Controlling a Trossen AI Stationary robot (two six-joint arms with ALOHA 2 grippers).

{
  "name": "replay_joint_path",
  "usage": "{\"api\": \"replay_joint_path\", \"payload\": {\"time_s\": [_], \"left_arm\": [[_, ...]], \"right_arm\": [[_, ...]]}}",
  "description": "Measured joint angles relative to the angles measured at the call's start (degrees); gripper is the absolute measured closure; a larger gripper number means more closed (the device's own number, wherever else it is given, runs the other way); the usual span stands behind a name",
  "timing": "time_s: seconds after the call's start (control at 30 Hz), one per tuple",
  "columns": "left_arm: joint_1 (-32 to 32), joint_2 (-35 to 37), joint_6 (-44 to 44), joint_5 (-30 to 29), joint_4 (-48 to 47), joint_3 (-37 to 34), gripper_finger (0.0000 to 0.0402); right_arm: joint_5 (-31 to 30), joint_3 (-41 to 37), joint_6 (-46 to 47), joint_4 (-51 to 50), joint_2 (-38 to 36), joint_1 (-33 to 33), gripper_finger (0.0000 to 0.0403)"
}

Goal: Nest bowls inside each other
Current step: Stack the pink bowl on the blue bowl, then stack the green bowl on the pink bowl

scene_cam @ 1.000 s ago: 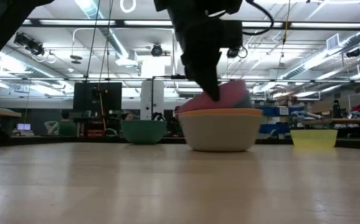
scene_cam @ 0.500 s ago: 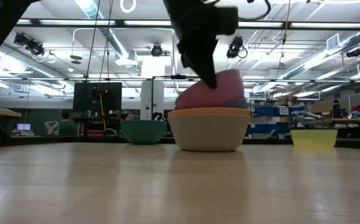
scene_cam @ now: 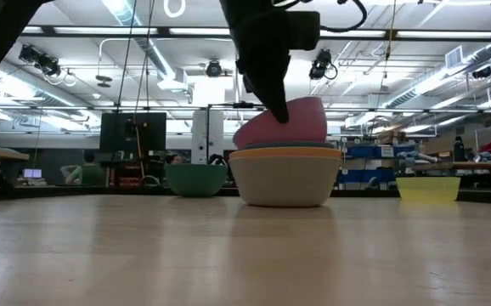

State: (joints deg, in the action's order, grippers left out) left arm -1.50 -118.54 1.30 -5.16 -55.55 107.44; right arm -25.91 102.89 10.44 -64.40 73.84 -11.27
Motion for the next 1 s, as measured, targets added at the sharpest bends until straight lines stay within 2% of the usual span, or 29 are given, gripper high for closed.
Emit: {"api": "replay_joint_path", "payload": {"time_s": [0.3,0.57,0.7,0.9,1.0], "left_arm": [[0.0,-0.1,0.5,0.2,-3.5,0.0,0.0379],[-0.1,-0.8,1.6,-0.8,-2.0,0.0,0.0368],[-0.4,-0.8,1.7,-3.7,-3.3,0.7,0.0332],[-0.4,-0.8,1.7,-4.4,-3.3,2.5,0.0244],[-0.4,-0.8,2.0,-7.4,-7.1,4.4,0.0206]], "right_arm": [[0.0,0.0,0.4,0.0,0.0,0.0,0.0239],[0.0,0.0,0.5,0.1,0.0,0.0,0.0239],[0.0,0.0,0.3,0.1,0.0,0.0,0.0239],[0.0,0.0,0.0,0.1,0.0,0.0,0.0239],[0.0,0.0,0.0,0.0,0.0,0.0,0.0239]]}}
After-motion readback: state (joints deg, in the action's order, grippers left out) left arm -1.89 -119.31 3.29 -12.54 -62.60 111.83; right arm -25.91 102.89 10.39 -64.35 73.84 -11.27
